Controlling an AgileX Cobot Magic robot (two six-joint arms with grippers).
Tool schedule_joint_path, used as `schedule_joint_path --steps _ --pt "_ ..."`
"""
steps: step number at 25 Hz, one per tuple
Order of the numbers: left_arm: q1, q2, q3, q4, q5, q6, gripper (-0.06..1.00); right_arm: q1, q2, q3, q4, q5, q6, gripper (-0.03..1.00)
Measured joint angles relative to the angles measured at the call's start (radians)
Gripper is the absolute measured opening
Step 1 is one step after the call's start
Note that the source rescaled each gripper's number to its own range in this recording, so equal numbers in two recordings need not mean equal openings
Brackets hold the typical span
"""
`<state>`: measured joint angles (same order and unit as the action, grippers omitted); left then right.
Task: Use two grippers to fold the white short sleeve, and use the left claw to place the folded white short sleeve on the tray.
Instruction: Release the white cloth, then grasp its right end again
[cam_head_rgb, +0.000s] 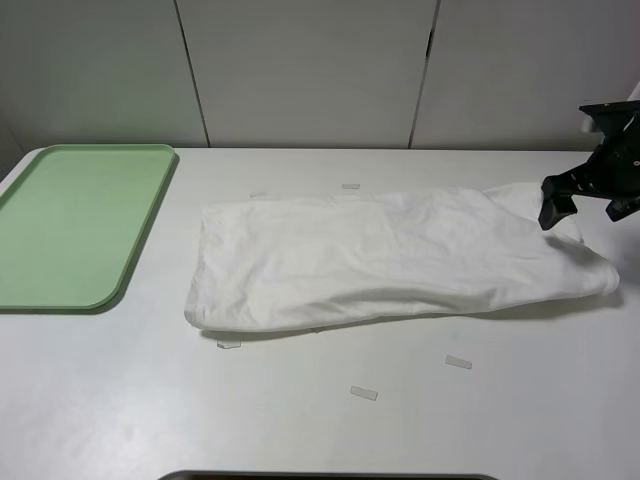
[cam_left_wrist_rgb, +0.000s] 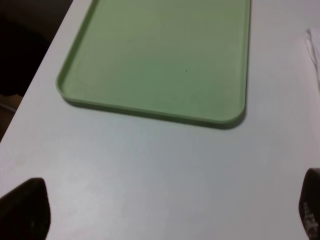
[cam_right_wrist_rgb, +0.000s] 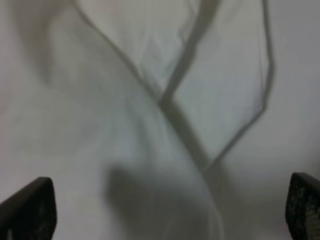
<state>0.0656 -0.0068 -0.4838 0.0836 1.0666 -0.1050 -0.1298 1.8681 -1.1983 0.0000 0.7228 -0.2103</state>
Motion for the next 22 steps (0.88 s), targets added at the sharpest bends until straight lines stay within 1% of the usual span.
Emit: schedule_joint_path --steps 3,7,17,22 --pt "0.000 0.000 0.000 0.000 0.000 0.000 1.00 -0.034 0.060 -0.031 0.000 -0.019 -0.013 1.00" --pt "0.000 0.000 0.000 0.000 0.000 0.000 1.00 -0.036 0.120 -0.085 0.000 -0.035 -0.035 1.00" --pt "0.000 0.000 0.000 0.000 0.000 0.000 1.00 -0.041 0.274 -0.192 -0.011 -0.034 -0.057 1.00" --pt "0.000 0.000 0.000 0.000 0.000 0.000 1.00 -0.075 0.321 -0.212 0.000 -0.036 -0.057 1.00"
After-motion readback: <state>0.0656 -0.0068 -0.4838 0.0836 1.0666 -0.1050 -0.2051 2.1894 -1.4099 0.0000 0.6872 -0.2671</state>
